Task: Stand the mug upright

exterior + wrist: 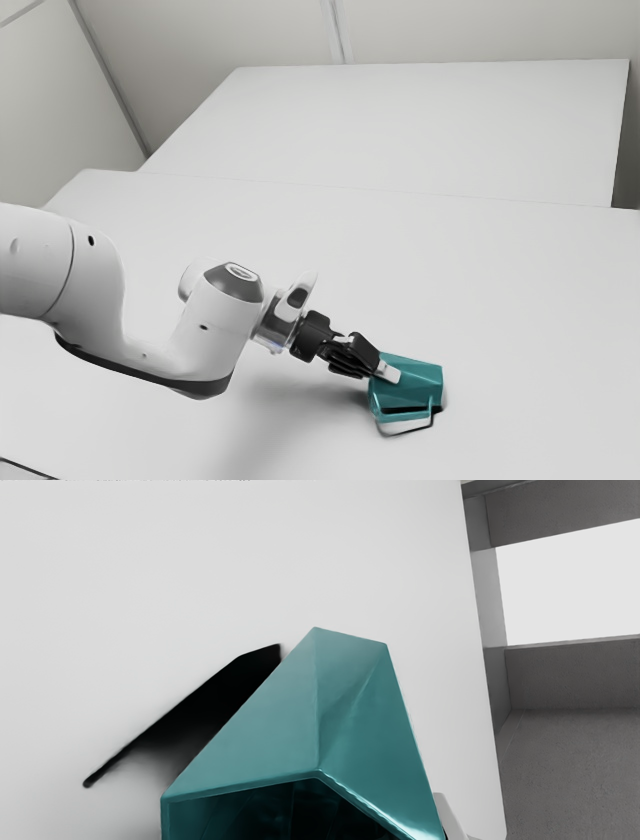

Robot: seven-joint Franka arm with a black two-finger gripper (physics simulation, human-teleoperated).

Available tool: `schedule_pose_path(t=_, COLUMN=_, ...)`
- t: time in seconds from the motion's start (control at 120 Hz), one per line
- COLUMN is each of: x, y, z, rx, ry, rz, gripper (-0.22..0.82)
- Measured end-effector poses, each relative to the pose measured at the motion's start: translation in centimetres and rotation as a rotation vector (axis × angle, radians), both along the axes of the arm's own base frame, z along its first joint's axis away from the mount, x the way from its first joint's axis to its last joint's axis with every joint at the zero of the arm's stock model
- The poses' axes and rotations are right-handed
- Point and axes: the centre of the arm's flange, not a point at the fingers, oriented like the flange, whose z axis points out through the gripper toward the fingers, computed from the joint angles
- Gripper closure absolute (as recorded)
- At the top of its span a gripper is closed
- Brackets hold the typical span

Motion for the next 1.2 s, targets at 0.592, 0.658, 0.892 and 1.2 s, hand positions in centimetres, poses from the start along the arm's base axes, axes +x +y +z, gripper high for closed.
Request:
schedule_pose_path(t=0.592, x=4.7, y=0.7, z=10.6, rx=0.282, ry=-0.258, rz=-0.227, gripper=0.76)
schedule_pose_path(t=0.658, x=5.5, y=1.3, z=11.6, rx=0.344, ry=-0.264, rz=-0.259, gripper=0.76)
schedule_pose_path(t=0.892, x=6.9, y=3.5, z=13.1, rx=0.544, ry=-0.218, rz=-0.308, gripper=0.77)
schedule_pose_path(t=1.2, x=7.2, y=5.5, z=14.3, rx=0.807, ry=-0.131, rz=-0.337, gripper=0.77)
